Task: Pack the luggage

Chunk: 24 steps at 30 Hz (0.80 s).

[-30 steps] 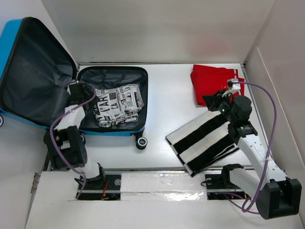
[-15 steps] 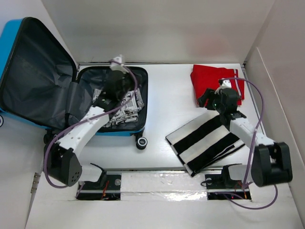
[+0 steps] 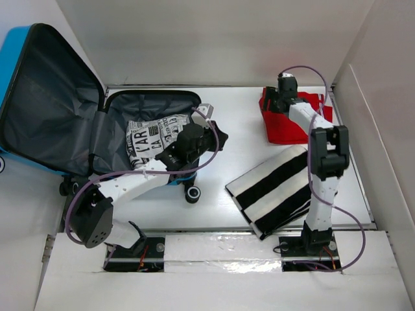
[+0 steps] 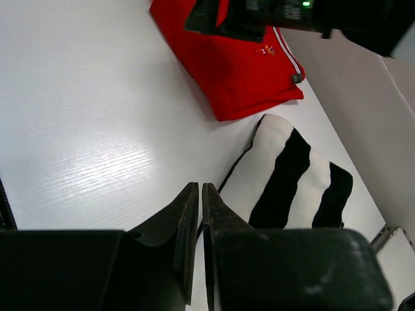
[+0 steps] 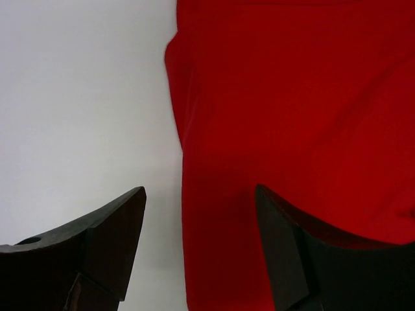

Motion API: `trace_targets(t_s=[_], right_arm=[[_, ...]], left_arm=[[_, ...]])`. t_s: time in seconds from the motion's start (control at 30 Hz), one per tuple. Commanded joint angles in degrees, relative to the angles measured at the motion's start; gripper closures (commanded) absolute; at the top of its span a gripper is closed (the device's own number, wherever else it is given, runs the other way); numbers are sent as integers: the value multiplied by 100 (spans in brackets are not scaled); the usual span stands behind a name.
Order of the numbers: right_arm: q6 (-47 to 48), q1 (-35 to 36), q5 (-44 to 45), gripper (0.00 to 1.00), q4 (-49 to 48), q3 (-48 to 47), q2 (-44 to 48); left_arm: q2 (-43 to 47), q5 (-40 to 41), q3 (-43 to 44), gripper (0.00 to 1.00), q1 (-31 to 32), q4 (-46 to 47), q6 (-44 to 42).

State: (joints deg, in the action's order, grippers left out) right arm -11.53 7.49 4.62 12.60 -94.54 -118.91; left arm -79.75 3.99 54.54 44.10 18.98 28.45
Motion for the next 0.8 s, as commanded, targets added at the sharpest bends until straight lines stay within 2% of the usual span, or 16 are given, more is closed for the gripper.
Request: trace_targets(t_s=[0.0, 0.1, 0.2, 0.23, 0.3, 0.37, 0.43, 0.53, 0.57, 0.63, 0.73, 0.77], right_arm=[[283, 226, 301, 27, 1567, -1134, -858], [388, 412, 741, 29, 2077, -1943, -1448], [371, 534, 891, 38, 2413, -2550, -1845], [353, 535, 909, 49, 2457, -2647, -1898], [266, 674, 1110, 59, 2658, -2901, -2030], [221, 762, 1312, 79, 2861, -3113, -2197], [300, 929, 1409, 94, 2695, -2949, -2145], [309, 1166, 1270, 100, 2467, -2484, -1908], [309, 1220, 973, 100, 2371, -2299, -1699], [266, 1298, 664, 100, 1949, -1833, -1399], [178, 1370, 399, 100, 1308, -823, -697], [160, 1370, 295, 85, 1150, -603, -521]], left_arm=[[302, 85, -75, 95, 11, 536, -252], [293, 93, -75, 91, 11, 457, -357], [424, 32, -198, 90, 11, 518, -428], [477, 14, -259, 89, 11, 614, -436], [661, 14, -356, 89, 11, 703, -463], [767, 58, -462, 87, 11, 730, -524], [864, 111, -497, 84, 11, 686, -586], [856, 93, -462, 77, 11, 563, -621], [847, 119, -462, 71, 11, 554, -560], [820, 172, -471, 67, 11, 536, -455], [698, 286, -357, 63, 11, 414, -200], [645, 295, -313, 63, 11, 396, -156]])
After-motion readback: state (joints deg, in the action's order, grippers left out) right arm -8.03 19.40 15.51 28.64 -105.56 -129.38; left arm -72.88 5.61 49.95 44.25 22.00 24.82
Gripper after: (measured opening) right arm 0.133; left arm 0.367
